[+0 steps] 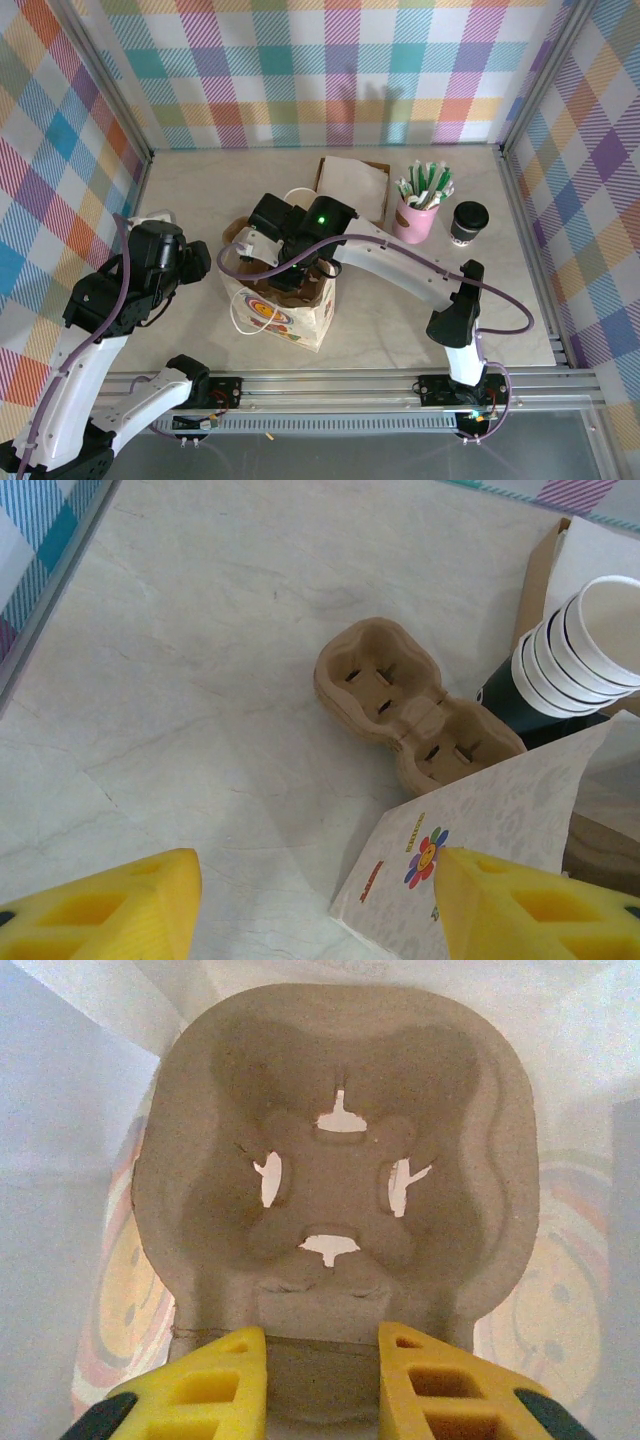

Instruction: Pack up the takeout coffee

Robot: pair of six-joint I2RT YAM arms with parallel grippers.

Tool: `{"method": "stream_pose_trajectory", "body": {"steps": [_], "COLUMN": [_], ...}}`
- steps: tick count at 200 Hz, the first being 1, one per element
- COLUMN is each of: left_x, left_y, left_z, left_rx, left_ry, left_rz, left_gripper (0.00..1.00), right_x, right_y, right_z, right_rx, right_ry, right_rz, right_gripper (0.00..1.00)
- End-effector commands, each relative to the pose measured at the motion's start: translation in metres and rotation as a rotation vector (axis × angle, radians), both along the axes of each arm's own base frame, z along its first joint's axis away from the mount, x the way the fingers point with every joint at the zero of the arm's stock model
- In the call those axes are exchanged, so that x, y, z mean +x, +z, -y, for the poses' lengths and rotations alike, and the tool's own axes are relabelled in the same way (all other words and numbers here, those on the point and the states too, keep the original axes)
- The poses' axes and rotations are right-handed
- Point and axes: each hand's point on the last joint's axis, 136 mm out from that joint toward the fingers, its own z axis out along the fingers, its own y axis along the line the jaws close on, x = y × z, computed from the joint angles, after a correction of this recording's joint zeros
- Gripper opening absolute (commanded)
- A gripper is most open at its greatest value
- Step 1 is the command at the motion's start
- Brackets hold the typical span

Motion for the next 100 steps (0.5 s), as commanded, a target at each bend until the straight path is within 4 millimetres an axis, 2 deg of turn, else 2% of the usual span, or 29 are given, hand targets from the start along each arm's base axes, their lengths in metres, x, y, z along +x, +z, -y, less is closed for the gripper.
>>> {"method": "stream_pose_trajectory", "body": {"steps": [1,44,100], "left_x": [0.001,-0.003,0.001], "left_y": [0.006,-0.008,-0.014], "left_z": [0.002,0.011,0.037], "left_rx": [-0.028,-0.077,-0.176], "left_ry": [-0.007,-0.033,-0.126], "left_rz": [0.023,-0.016,-0.033], "left_gripper": [0.63,0.63,0.62], "right_x": [-0.004,0.002,0.006], "right_y": [-0.009,0.0,0.019], "right_z": [-0.005,-0.014,-0.014], "right_rx": [-0.008,0.047,0.064], "right_ry": [-0.003,-0.036,-0.044], "right_rz": [-0.031,-0.018,0.01], "right_gripper": [0.2,0.19,0.19]}}
